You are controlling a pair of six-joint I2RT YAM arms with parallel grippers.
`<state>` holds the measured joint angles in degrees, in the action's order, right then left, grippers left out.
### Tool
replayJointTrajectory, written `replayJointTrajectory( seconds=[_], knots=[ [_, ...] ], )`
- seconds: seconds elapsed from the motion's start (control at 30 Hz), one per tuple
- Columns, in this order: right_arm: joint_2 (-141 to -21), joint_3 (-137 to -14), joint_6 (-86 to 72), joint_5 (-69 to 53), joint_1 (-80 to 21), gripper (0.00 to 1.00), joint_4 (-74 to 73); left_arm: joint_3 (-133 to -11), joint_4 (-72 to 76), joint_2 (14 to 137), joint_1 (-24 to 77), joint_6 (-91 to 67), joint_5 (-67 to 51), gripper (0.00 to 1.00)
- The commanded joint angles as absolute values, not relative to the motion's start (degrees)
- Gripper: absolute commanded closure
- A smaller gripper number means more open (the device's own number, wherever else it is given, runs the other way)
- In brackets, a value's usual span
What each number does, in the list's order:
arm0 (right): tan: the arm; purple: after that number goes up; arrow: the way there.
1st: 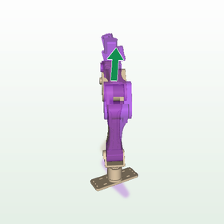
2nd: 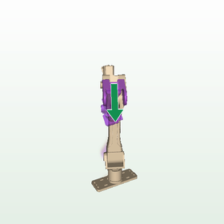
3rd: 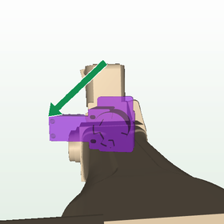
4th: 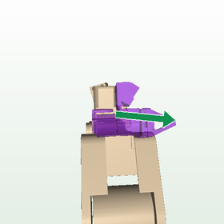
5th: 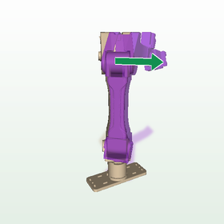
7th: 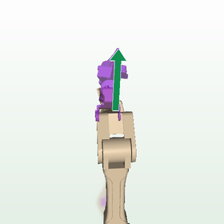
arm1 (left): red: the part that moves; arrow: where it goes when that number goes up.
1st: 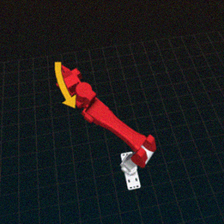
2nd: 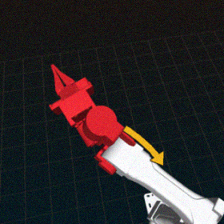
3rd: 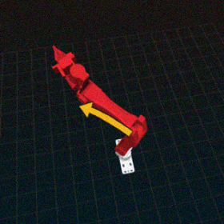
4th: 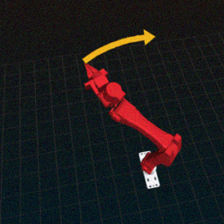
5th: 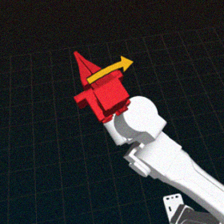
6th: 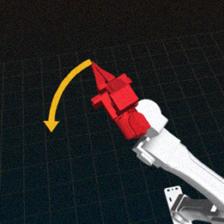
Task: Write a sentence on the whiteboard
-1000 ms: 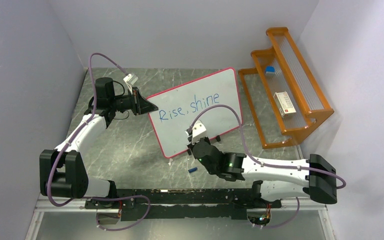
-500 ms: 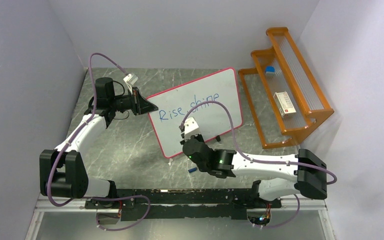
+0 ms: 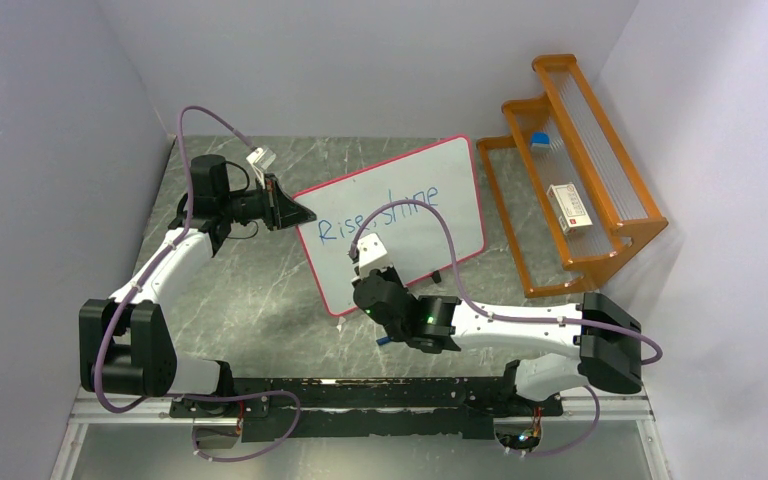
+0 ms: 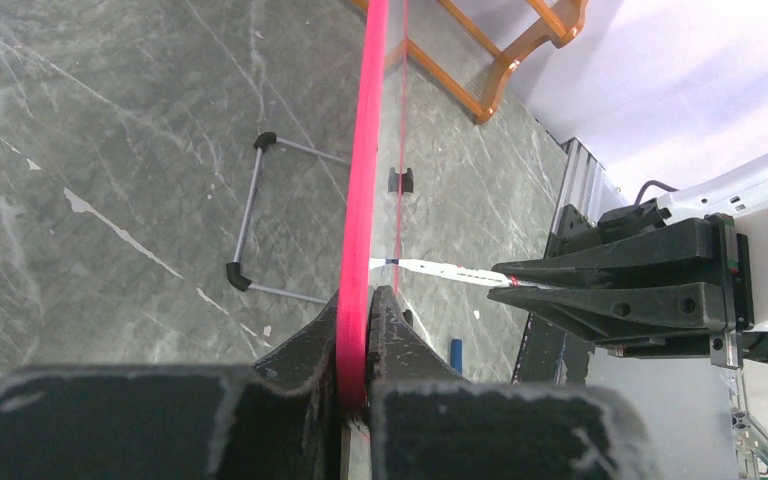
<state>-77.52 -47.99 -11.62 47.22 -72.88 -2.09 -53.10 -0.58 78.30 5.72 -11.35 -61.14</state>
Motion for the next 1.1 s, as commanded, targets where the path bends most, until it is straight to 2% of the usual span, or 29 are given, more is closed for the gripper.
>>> replayJointTrajectory(
  seconds=[0.0,1.07],
  knots=[
    [-78.48,-49.48,-12.39,46.71,-72.28,1.00,-1.97,-51.63,-4.84,79.28,6.86,-5.65,-54.71,0.95],
    [-78.56,-48.78,-12.72,39.79,-72.25,1.00,-7.65,-51.81,-5.21,79.43,6.86,-5.36,-54.50,0.95]
  ],
)
